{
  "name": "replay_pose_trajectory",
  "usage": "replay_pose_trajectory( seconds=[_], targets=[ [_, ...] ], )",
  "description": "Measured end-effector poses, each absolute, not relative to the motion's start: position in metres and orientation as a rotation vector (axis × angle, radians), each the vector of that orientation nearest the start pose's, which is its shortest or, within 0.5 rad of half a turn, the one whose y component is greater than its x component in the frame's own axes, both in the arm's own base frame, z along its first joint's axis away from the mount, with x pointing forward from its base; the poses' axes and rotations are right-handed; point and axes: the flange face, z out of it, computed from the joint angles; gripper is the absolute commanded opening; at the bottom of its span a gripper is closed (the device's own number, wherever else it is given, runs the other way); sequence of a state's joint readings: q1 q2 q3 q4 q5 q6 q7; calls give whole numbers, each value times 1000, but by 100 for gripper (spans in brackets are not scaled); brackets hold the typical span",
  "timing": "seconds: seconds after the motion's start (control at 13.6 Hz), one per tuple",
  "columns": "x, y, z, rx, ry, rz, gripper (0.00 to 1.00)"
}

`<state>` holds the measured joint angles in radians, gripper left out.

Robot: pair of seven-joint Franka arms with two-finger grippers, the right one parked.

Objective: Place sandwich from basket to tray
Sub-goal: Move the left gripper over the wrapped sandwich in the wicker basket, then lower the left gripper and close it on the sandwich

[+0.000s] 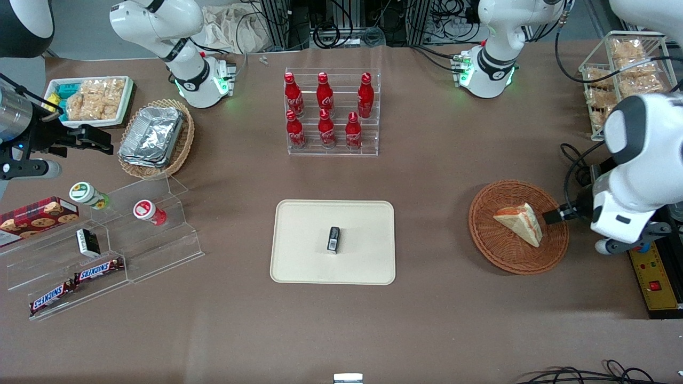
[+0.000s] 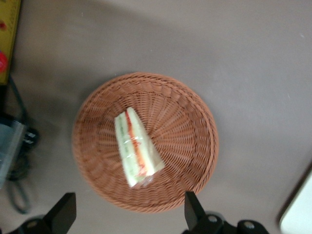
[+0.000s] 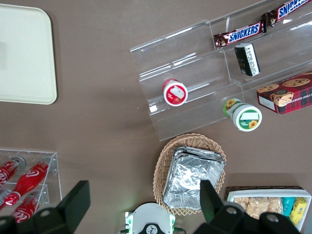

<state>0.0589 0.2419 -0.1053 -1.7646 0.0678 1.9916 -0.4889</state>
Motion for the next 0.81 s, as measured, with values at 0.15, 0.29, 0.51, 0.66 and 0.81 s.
replay_pose_trajectory(
  seconds=[0.15, 0.29, 0.51, 0.66, 0.81],
  targets=[
    [618, -24, 388, -2995, -864, -43, 100],
    [610, -25, 360, -2955, -999, -33, 100],
    [600, -23, 327, -2921, -1086, -6, 100],
    [594, -18, 305, -2912, -1107, 4, 100],
    [591, -10, 290, -2896, -1130, 28, 100]
  ],
)
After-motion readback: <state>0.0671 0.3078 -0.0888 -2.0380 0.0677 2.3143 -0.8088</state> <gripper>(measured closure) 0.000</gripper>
